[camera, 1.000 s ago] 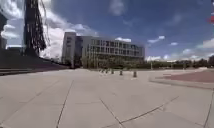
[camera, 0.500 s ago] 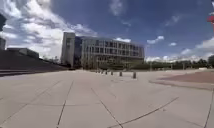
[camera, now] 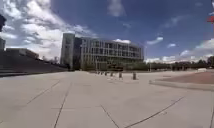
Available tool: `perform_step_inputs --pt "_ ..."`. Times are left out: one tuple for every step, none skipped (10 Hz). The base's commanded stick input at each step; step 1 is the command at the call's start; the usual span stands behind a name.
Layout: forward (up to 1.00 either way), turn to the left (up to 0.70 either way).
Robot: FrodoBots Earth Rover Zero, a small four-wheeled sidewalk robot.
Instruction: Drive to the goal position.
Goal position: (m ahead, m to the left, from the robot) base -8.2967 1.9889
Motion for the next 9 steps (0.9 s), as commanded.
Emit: perform_step_inputs --pt "1.00 0.01" --pt "1.00 0.01" --pt "1.00 0.01" --pt "1.00 0.01" --pt "1.00 -0.23" --pt "1.00 -0.37" --pt "1.00 -0.39" --pt "1.00 -0.39" --pt "1.00 -0.39"
